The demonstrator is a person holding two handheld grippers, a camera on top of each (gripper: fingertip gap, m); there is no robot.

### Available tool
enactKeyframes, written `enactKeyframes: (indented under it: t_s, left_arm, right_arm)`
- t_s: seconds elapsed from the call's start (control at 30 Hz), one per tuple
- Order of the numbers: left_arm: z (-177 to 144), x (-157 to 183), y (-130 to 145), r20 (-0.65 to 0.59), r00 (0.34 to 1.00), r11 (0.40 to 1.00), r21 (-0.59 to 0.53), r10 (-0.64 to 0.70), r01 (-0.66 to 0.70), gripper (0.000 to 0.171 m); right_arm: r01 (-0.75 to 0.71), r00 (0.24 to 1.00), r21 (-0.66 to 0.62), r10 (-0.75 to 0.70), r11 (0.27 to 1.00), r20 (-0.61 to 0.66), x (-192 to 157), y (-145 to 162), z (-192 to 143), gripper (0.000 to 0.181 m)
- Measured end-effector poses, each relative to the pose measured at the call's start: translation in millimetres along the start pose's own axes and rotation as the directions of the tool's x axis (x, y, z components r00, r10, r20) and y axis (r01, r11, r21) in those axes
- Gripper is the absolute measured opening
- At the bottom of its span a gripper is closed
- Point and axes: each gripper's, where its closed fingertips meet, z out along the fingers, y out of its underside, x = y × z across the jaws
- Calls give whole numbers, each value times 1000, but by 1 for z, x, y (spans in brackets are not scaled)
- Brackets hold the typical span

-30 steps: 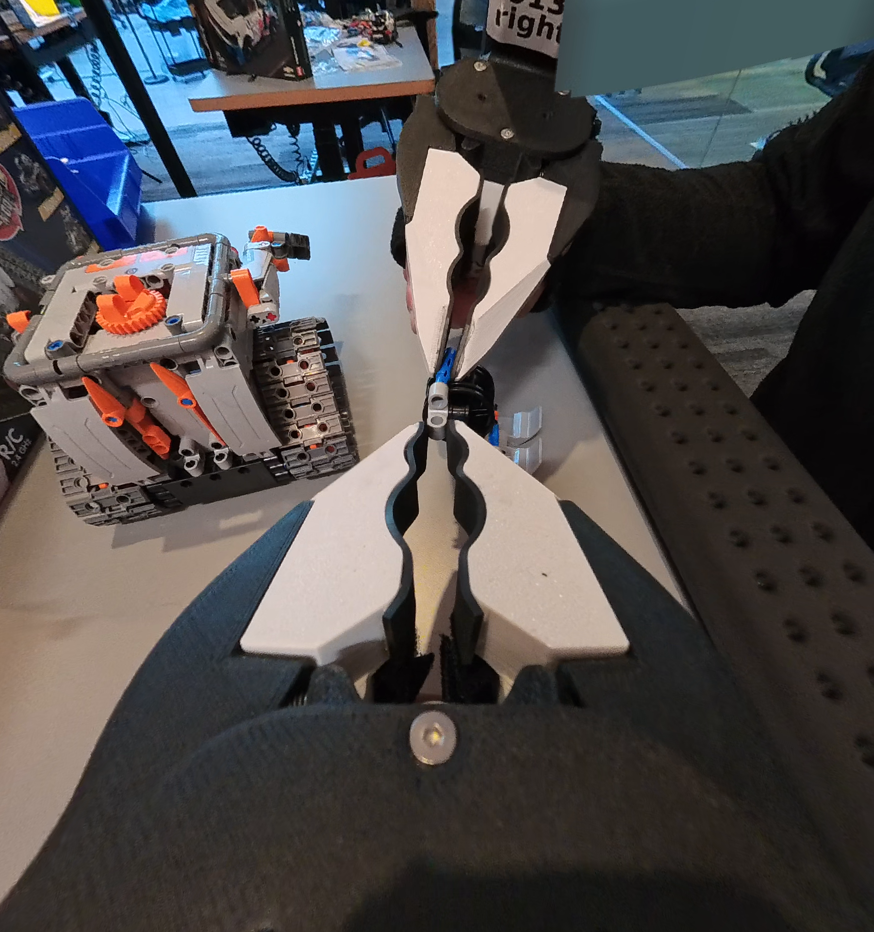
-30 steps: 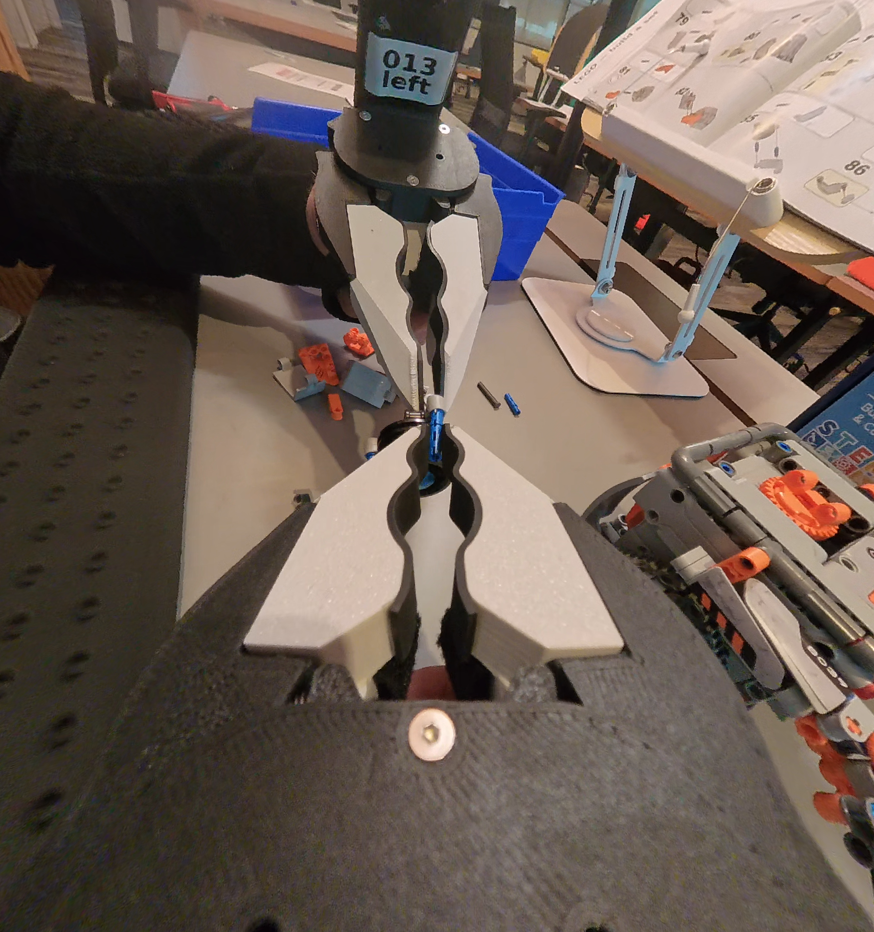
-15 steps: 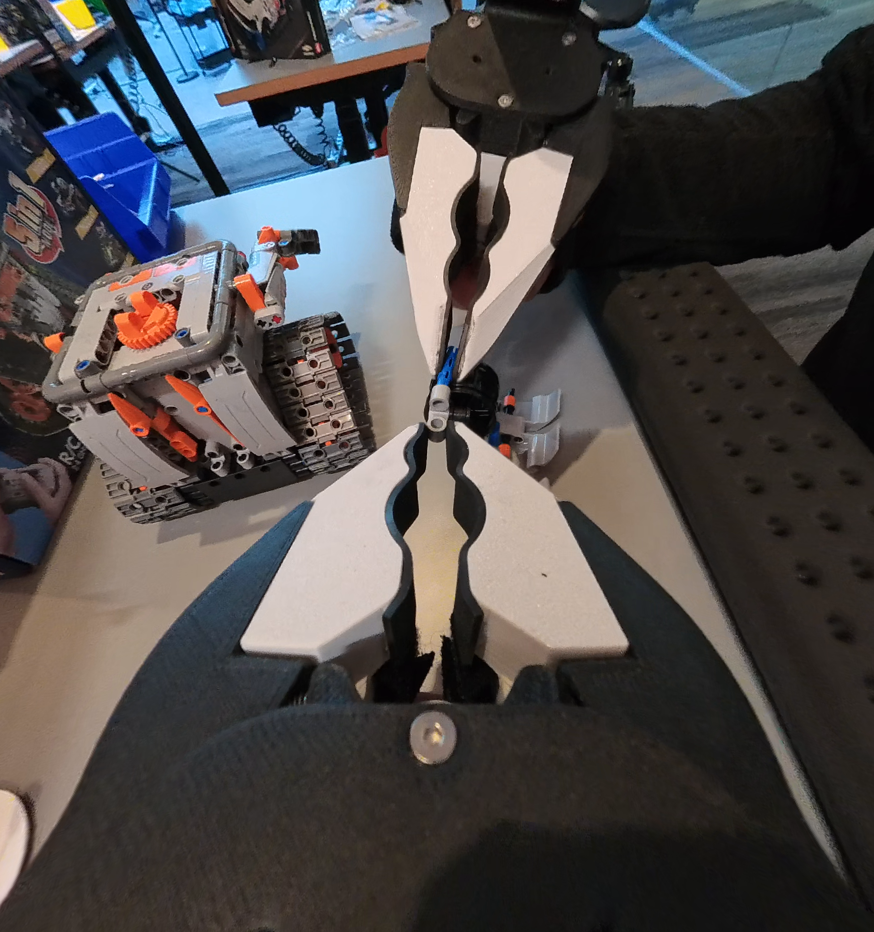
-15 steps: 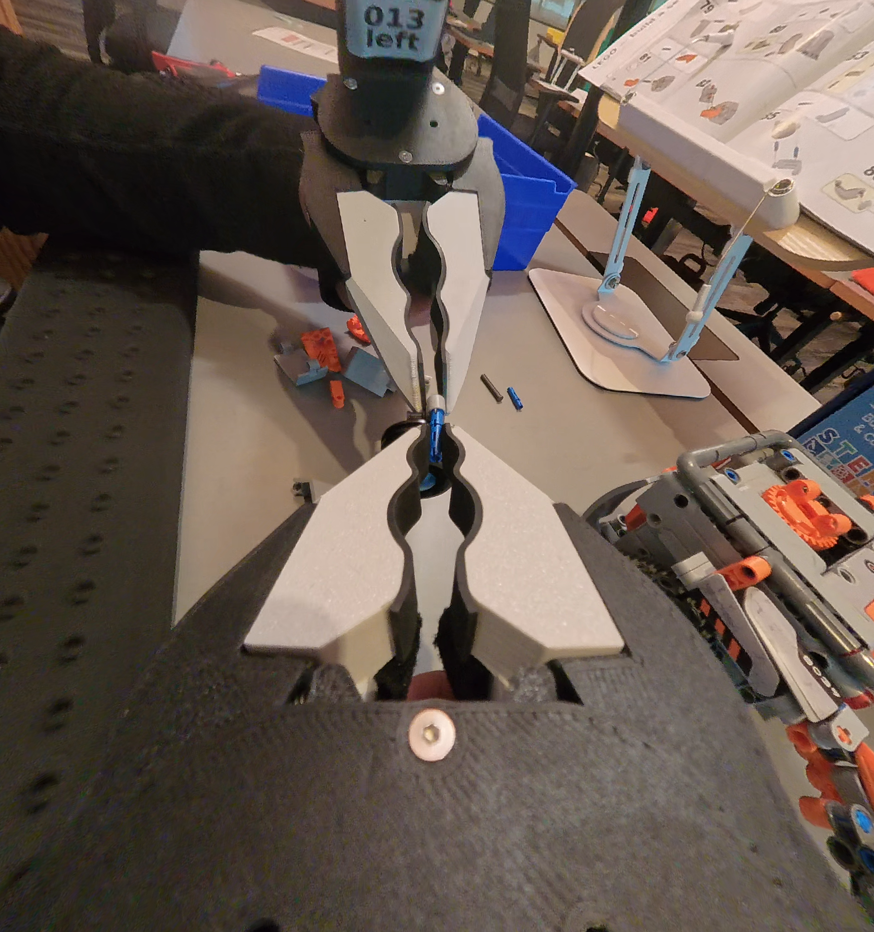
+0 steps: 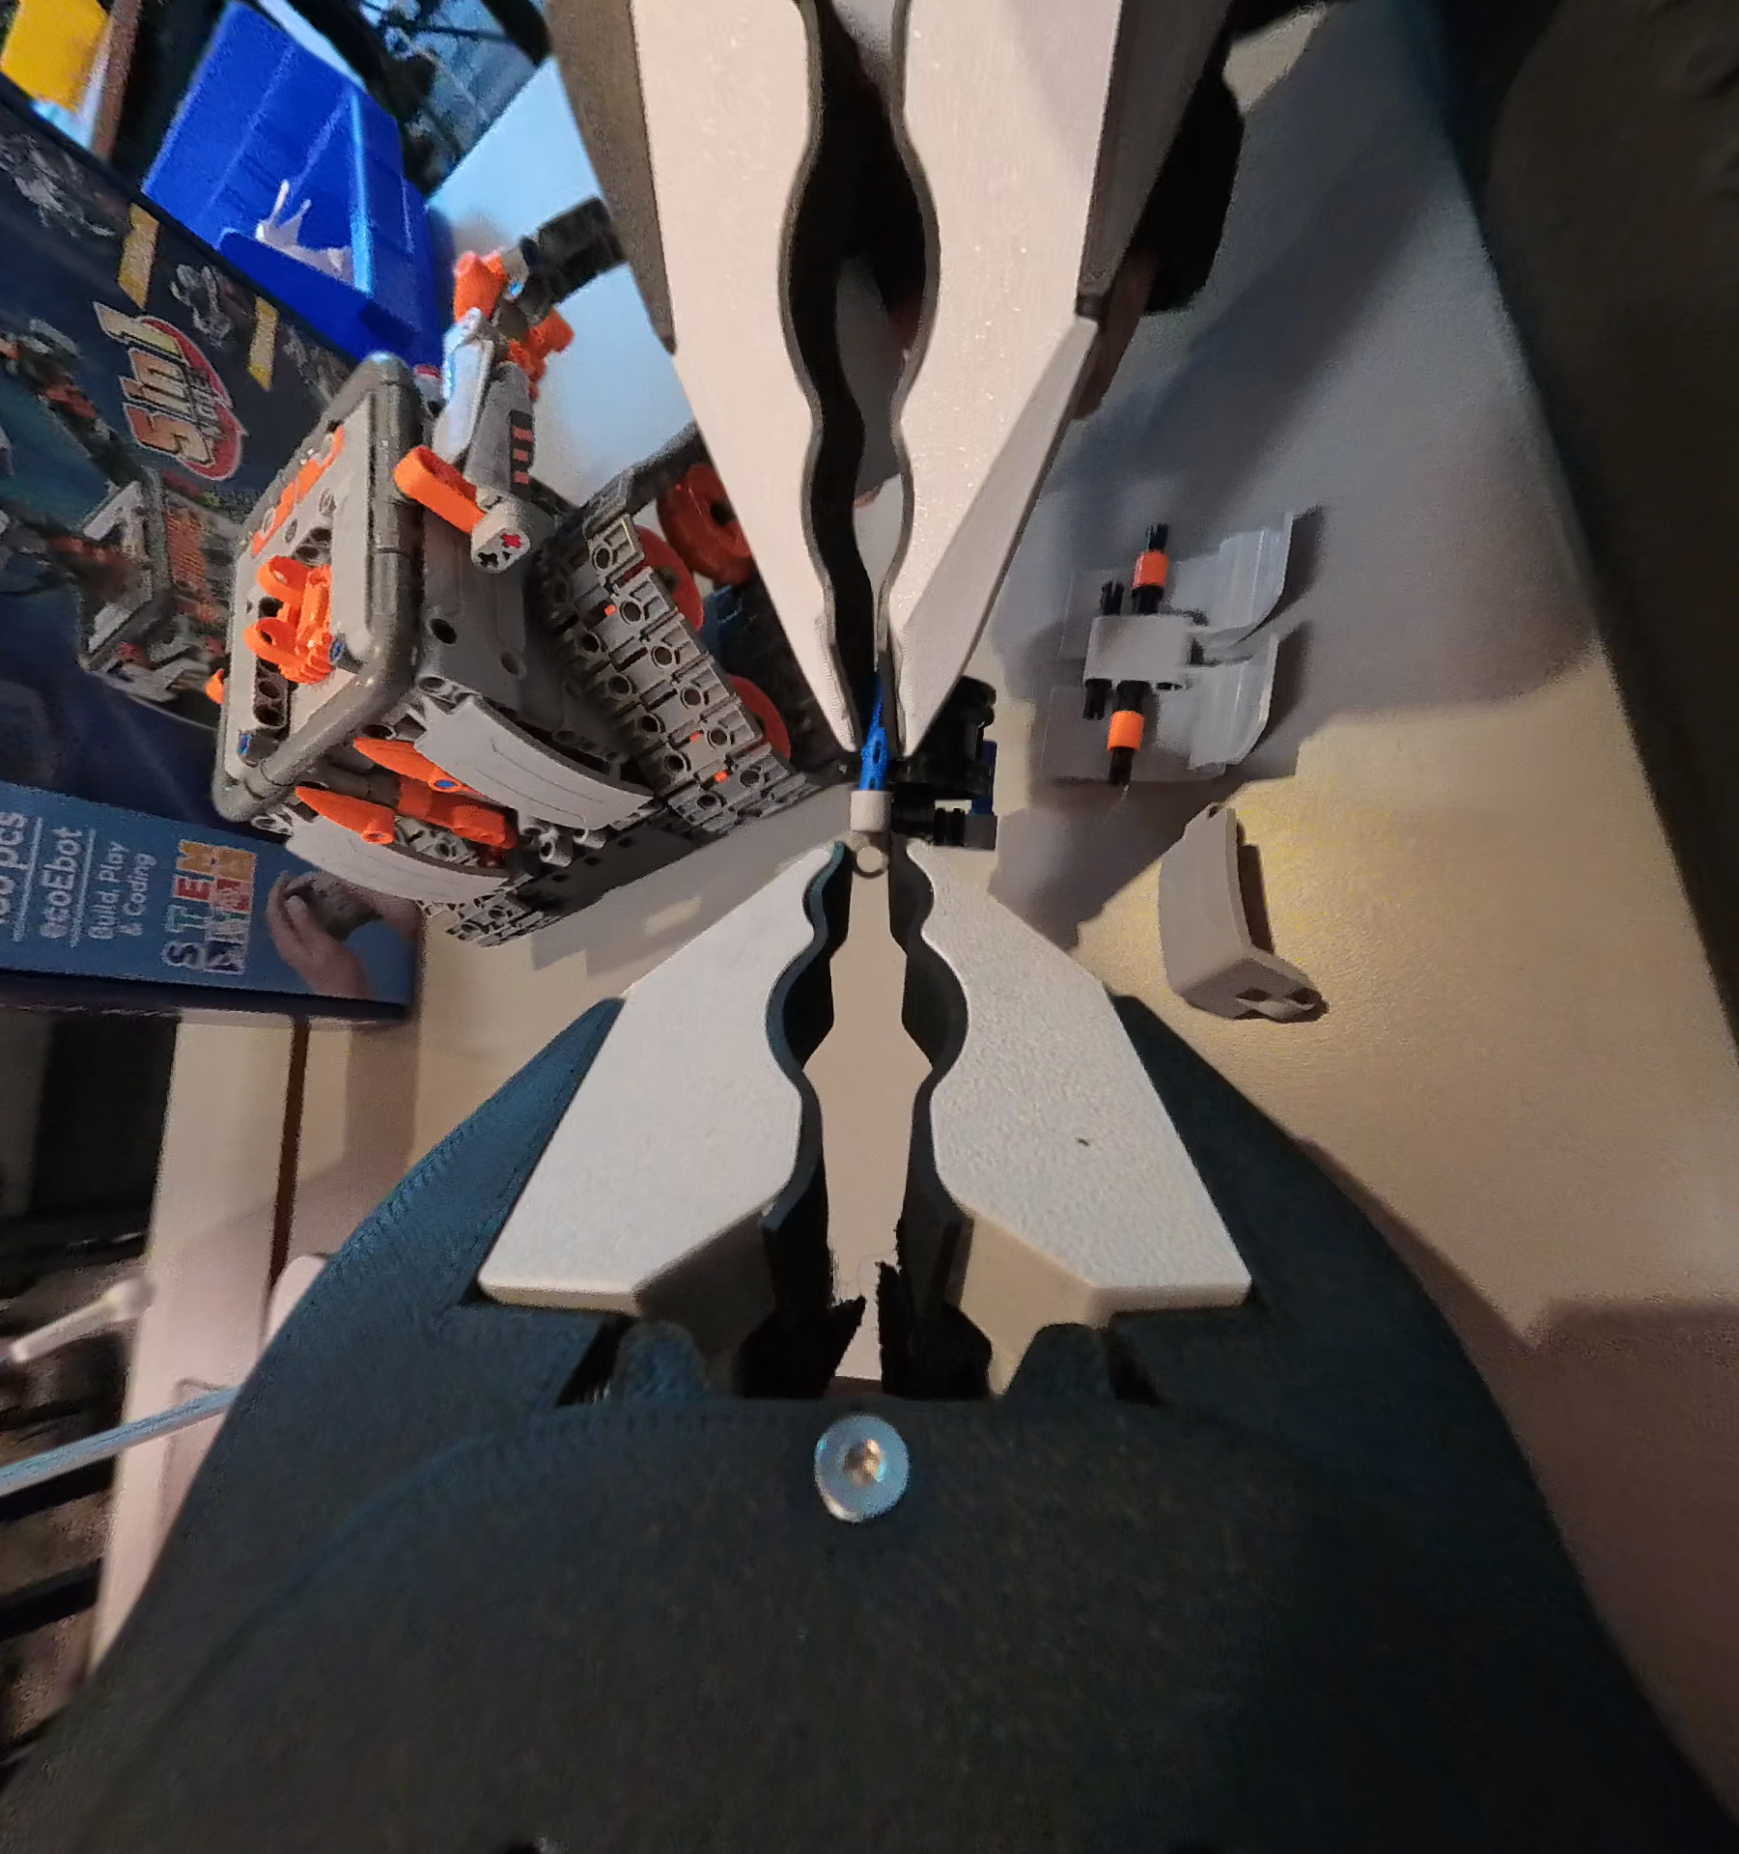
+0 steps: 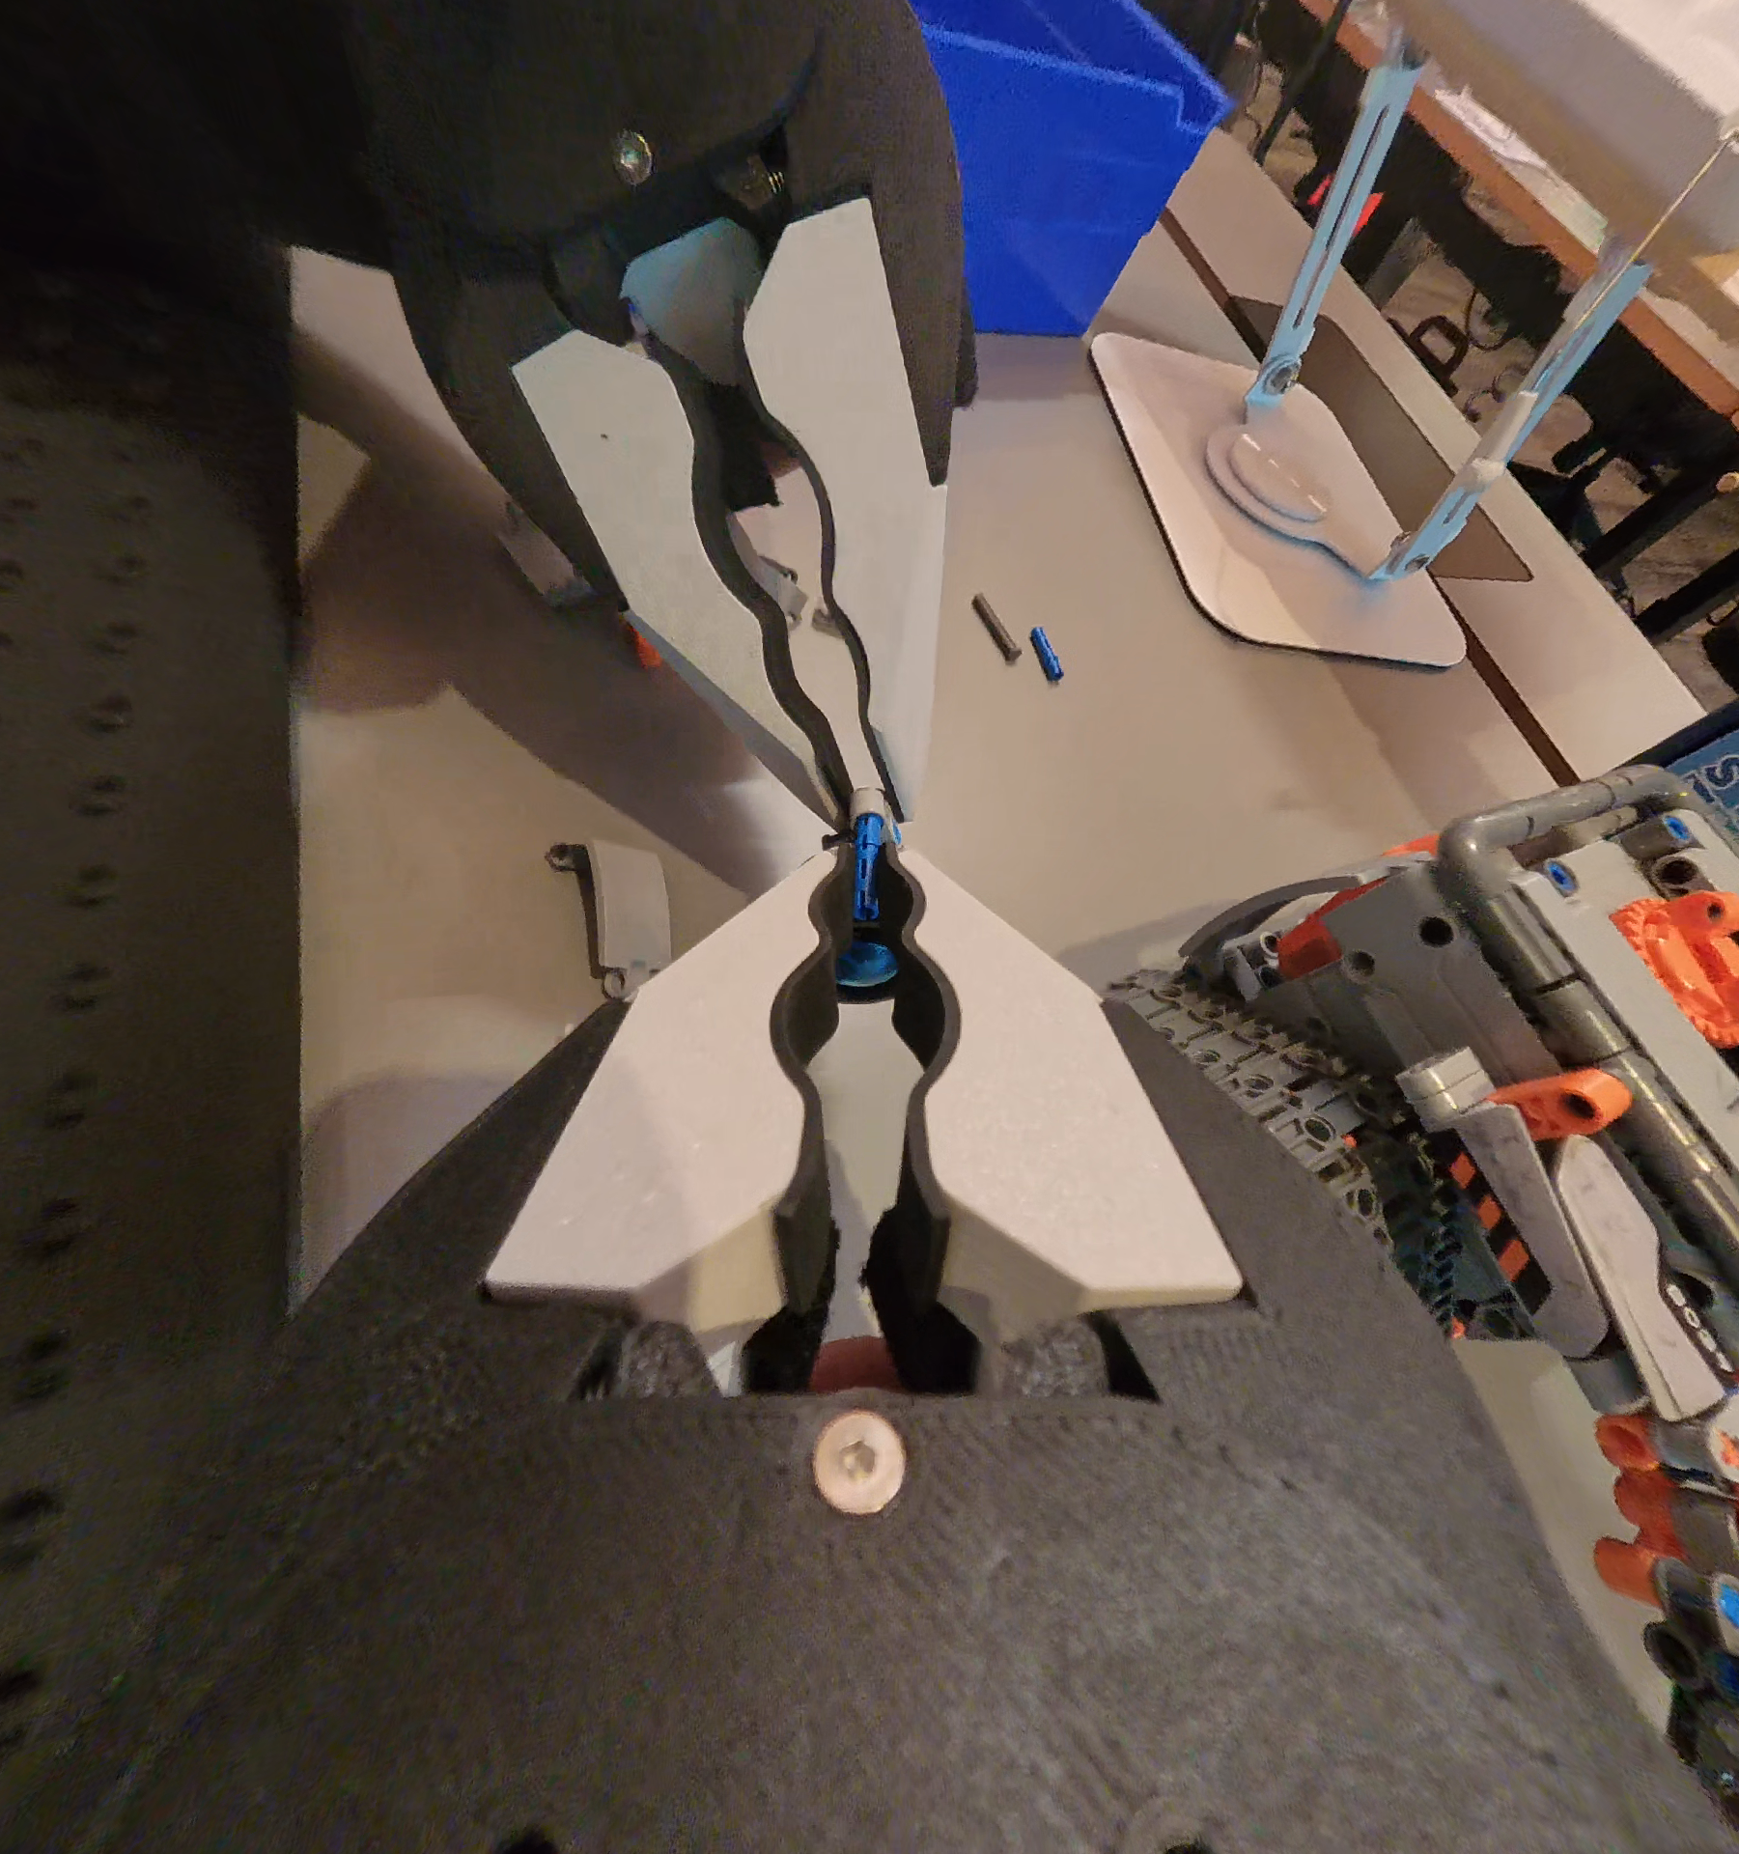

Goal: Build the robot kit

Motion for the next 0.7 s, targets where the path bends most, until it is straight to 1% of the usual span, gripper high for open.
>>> enactKeyframes:
  t_s: [0.13, 0.3, 0.33, 0.4, 0.47, 0.57, 0.7]
  left_arm:
    - [9, 3, 8, 48, 996, 993, -92, 74, -70, 4]
    - [16, 2, 14, 110, 989, 986, -150, 94, -77, 4]
    - [18, 1, 16, 132, 984, 981, -172, 117, -93, 4]
    - [21, 1, 18, 164, 972, 968, -216, 166, -129, 4]
    - [22, -2, 16, 214, 957, 963, -228, 196, -146, 4]
    - [24, -1, 17, 229, 951, 959, -242, 206, -149, 4]
    - [25, 1, 20, 244, 944, 953, -259, 221, -156, 4]
  right_arm:
    - [30, 999, -51, -31, 998, -9, 0, 9, 6, 1]
    - [59, 998, -103, -62, 993, -29, 2, 18, 11, 1]
    - [73, 996, -120, -78, 990, -37, 3, 20, 12, 1]
    - [51, 998, -131, -56, 990, -31, 4, 23, 12, 1]
    - [28, 999, -119, -32, 993, -29, 6, 23, 10, 2]
    - [1, 1000, -107, -1, 994, -1, 5, 26, 12, 2]
    - [9, 1000, -117, -9, 993, 3, 3, 28, 15, 1]
